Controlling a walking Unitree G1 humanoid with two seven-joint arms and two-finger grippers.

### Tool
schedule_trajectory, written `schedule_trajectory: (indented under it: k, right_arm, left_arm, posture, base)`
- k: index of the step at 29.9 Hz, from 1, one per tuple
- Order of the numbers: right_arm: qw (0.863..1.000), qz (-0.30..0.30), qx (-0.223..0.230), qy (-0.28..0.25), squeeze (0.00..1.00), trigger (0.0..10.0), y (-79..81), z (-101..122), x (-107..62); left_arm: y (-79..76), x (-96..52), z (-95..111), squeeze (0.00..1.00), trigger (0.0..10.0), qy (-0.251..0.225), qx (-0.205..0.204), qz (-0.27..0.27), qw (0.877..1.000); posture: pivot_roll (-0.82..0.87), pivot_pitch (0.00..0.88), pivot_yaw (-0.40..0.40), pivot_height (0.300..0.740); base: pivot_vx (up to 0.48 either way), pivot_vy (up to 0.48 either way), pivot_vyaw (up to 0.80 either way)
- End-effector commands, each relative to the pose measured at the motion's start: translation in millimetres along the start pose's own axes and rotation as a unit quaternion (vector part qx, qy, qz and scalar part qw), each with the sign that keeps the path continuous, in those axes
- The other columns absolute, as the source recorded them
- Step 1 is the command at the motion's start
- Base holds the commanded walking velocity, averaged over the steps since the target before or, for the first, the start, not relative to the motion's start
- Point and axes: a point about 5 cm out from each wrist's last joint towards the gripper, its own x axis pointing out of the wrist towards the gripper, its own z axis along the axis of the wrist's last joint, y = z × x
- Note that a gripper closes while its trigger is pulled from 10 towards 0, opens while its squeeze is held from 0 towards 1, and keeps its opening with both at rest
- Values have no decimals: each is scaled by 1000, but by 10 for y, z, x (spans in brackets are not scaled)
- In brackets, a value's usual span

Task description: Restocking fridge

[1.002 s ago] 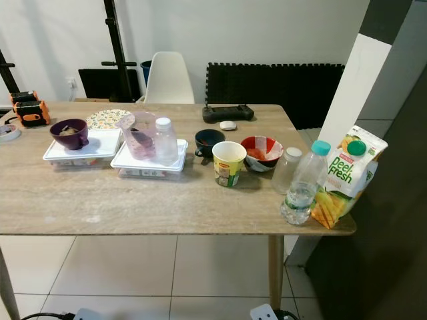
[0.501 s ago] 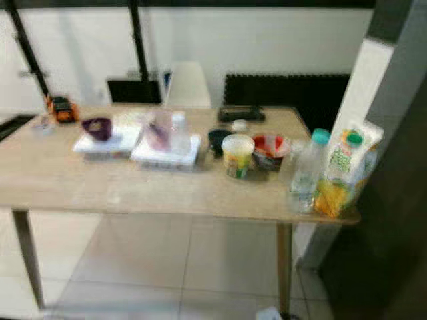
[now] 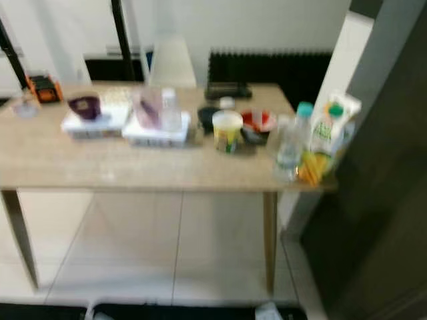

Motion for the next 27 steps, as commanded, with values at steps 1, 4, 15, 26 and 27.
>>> schedule_trajectory:
  k: [1, 4, 15, 26, 27]
  right_arm:
    - [1000, 8, 3, 1, 0, 10000, 39, -22, 3]
    - [1000, 10, 9, 7, 0, 10000, 42, -48, 1]
    - [1000, 10, 2, 13, 0, 10000, 41, -61, 0]
    - [1000, 11, 12, 3, 0, 10000, 46, -33, 2]
    - [1000, 12, 13, 2, 0, 10000, 47, -30, 2]
  left_arm:
    - [33, 1, -10, 0, 10000, 2, 3, 5, 1000]
    - [27, 0, -14, 0, 10000, 2, 4, 3, 1000]
    - [21, -1, -29, 0, 10000, 4, 1, 1, 1000]
    - [19, 0, -12, 0, 10000, -3, -43, -10, 999]
    - [19, 0, -14, 0, 10000, -2, -43, -11, 999]
  posture:
    - [-65, 0, -13, 740]
    - [-69, 0, -8, 740]
    - [-71, 0, -10, 740]
    - [-73, 0, -15, 740]
    - [-73, 0, -15, 740]
  base:
    - [-319, 0, 0]
    - [-317, 0, -781]
    - [-317, 0, -781]
    - [-56, 0, -140]
    - [0, -307, 0]
